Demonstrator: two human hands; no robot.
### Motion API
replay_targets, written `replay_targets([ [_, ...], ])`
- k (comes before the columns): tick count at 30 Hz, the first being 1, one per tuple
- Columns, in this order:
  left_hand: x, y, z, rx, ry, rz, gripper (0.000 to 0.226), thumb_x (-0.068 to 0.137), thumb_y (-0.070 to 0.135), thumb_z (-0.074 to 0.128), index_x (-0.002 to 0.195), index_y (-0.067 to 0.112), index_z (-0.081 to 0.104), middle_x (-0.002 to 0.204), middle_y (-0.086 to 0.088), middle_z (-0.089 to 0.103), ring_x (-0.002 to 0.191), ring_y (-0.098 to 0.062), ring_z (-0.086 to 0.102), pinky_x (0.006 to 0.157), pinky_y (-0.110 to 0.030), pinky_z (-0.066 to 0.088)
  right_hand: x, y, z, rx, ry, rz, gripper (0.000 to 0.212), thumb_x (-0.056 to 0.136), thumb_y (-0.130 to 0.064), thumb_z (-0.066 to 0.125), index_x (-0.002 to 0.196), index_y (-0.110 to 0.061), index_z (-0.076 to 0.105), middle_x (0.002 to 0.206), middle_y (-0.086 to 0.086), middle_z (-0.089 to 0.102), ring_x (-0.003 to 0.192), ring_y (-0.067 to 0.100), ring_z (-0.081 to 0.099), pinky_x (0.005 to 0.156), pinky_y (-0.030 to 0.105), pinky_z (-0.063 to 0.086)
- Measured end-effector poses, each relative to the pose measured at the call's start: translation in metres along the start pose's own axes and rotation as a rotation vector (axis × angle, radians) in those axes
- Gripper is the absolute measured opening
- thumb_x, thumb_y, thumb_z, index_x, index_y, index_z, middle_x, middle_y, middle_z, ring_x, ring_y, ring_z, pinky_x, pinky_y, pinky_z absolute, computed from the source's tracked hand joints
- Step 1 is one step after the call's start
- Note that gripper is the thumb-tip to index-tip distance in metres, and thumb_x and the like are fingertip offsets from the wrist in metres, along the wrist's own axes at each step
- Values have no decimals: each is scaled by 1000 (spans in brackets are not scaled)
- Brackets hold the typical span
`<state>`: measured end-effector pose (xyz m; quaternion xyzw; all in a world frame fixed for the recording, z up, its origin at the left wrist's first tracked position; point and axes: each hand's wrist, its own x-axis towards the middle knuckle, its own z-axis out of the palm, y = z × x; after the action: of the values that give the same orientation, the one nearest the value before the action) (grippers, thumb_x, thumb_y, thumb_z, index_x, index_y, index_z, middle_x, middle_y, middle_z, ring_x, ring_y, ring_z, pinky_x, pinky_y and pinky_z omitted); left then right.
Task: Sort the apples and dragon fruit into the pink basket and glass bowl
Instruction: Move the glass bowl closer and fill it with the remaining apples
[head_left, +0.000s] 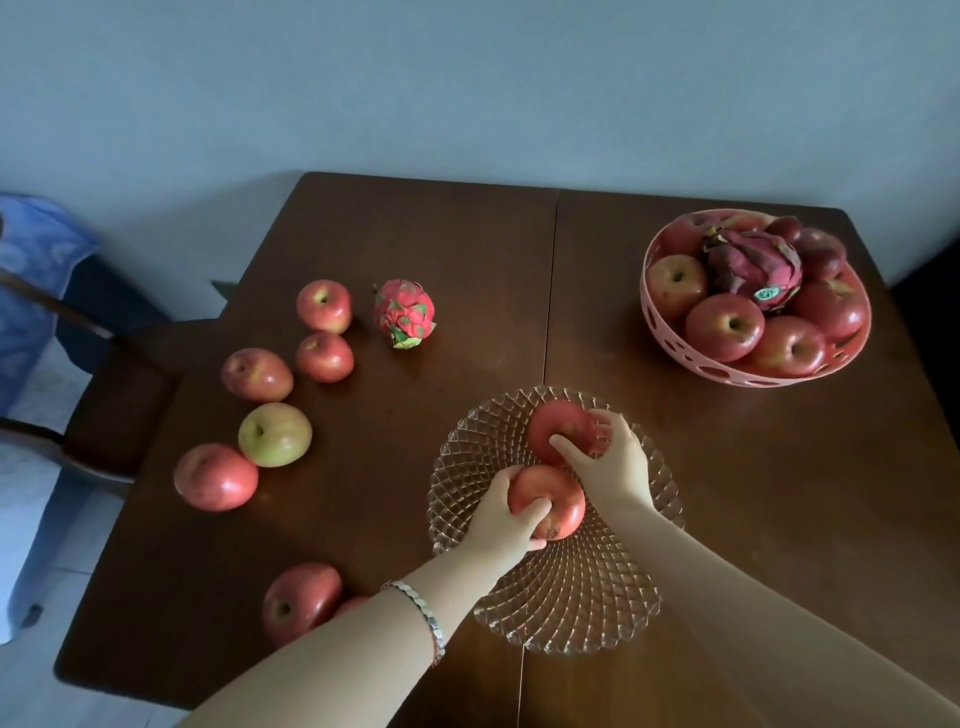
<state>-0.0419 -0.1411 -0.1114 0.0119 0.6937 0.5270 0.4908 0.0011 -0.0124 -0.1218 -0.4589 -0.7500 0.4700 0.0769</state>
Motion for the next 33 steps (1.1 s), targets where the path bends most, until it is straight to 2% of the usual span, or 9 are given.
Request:
replay_targets([
  [4,-2,-16,5,-55,99,92,40,90,14,59,126,17,40,122,-1,43,105,-12,50,71,-21,56,-5,-1,-6,5,-21,-15,57,76,-33,74,125,-19,49,126,7,56,111,22,55,94,39,47],
  [9,-1,-16,9,-9,139,-4,43,89,26,61,123,14,38,126,-5,46,104,-15,49,91,-37,51,-14,-3,-11,-29,-57,9,59,83,-31,67,134,-16,41,134,13,46,116,25,50,95,37,43],
  [13,-14,-3,-6,475,180,9,60,88,41,56,136,13,33,139,-11,37,113,-25,53,92,-30,44,-24,-11,-16,-114,-106,-7,56,87,-28,62,136,-17,38,137,14,39,114,26,48,94,35,41],
  [17,-41,20,-47,1077,304,236,35,93,32,46,124,16,48,127,-5,48,102,-22,56,88,-36,48,-35,-24,-21,-200,-152,-141,44,86,-21,62,127,-18,48,135,12,37,124,27,40,101,36,36],
  [20,-51,20,-93,1418,373,-29,49,90,41,46,133,18,40,134,-9,41,121,-31,43,95,-44,43,-48,-37,-18,-285,-169,-337,29,87,-14,59,117,-14,58,135,9,40,129,23,31,97,24,27],
  [22,-57,7,-124,1397,359,-331,68,84,55,47,141,23,29,142,-9,30,129,-36,35,101,-49,39,-58,-46,-13,-314,-205,-419,26,88,-13,58,114,-14,61,135,6,41,130,19,30,97,22,25],
  [25,-61,-22,-152,1141,323,-517,78,82,58,50,146,22,23,145,-14,26,130,-36,38,103,-41,39,-73,-54,1,-354,-293,-491,25,89,-14,57,113,-15,62,134,5,42,130,19,31,98,23,28],
  [30,-64,-45,-164,814,476,-398,52,79,46,60,122,19,49,126,-14,49,105,-34,58,80,-37,56,-103,-65,43,-362,-530,-589,32,86,-20,61,117,-13,61,123,5,52,118,18,46,104,24,35],
  [33,-63,-34,-168,592,616,-298,47,77,46,62,114,18,51,120,-14,54,98,-36,60,70,-41,59,-126,-70,83,-592,-867,-537,66,80,-40,66,136,-17,40,127,5,49,114,22,52,100,39,43],
])
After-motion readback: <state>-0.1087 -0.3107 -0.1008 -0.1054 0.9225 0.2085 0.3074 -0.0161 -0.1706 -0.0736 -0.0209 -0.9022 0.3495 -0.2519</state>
